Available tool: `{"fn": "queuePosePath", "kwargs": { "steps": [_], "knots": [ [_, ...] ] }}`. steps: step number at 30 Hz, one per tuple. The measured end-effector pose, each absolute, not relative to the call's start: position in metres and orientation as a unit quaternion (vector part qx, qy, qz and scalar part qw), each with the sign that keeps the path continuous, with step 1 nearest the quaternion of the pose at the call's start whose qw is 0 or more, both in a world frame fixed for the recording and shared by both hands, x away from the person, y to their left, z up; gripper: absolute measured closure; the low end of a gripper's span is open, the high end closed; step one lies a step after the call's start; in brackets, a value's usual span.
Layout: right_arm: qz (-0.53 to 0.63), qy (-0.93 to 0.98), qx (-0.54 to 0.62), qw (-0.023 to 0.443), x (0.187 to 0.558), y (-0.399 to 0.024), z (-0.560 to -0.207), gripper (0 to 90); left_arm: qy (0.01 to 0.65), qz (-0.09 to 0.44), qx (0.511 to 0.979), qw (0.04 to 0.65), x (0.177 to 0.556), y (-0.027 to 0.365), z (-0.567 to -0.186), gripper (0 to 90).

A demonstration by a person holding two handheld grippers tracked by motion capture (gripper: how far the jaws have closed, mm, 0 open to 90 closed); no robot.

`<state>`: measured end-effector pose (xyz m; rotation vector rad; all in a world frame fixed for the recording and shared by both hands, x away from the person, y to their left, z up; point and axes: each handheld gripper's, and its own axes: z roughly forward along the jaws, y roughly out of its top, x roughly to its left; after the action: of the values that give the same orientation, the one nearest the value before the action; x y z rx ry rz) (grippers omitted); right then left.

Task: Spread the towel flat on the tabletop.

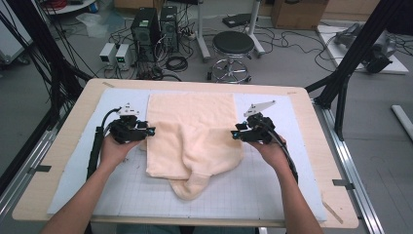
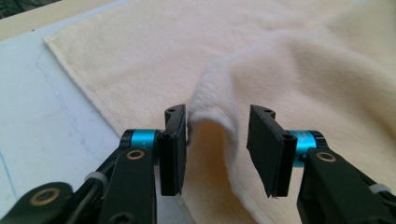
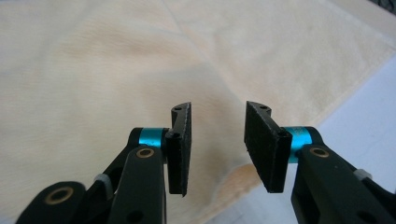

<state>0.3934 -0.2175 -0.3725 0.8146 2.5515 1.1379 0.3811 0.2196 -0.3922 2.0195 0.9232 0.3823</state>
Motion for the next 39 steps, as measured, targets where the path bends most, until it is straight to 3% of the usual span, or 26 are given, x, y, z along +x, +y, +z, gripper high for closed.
{"fn": "queuePosePath", "kwargs": {
  "steps": [4,10,13,19,23,26,27,29,34,39],
  "knots": [
    [0.402,0.876,0.240,0.115,0.365,-0.218,-0.367,59.3,0.340,0.135,0.813,0.452,0.354,0.219,-0.392,54.7],
    [0.409,0.884,0.197,0.112,0.322,-0.215,-0.377,56.6,0.313,0.151,0.820,0.454,0.309,0.217,-0.393,51.1],
    [0.410,0.887,0.186,0.100,0.308,-0.216,-0.389,54.2,0.303,0.120,0.816,0.478,0.294,0.217,-0.398,49.6],
    [0.407,0.895,0.167,0.077,0.298,-0.212,-0.410,47.7,0.252,0.070,0.841,0.474,0.283,0.205,-0.411,46.7],
    [0.393,0.902,0.161,0.080,0.307,-0.204,-0.418,52.6,0.235,0.048,0.863,0.445,0.288,0.192,-0.423,46.7],
    [0.382,0.905,0.170,0.081,0.314,-0.201,-0.422,64.5,0.229,0.044,0.876,0.423,0.290,0.185,-0.429,59.8],
    [0.377,0.907,0.169,0.078,0.315,-0.200,-0.423,71.9,0.223,0.044,0.880,0.417,0.290,0.184,-0.431,71.1],
    [0.368,0.912,0.166,0.077,0.315,-0.200,-0.423,81.7,0.223,0.047,0.878,0.421,0.290,0.184,-0.430,83.5],
    [0.370,0.911,0.160,0.081,0.305,-0.206,-0.405,84.5,0.227,0.081,0.859,0.450,0.282,0.197,-0.404,86.2],
    [0.387,0.905,0.140,0.106,0.286,-0.210,-0.360,84.5,0.235,0.127,0.840,0.472,0.275,0.220,-0.367,86.2]
  ]
}}
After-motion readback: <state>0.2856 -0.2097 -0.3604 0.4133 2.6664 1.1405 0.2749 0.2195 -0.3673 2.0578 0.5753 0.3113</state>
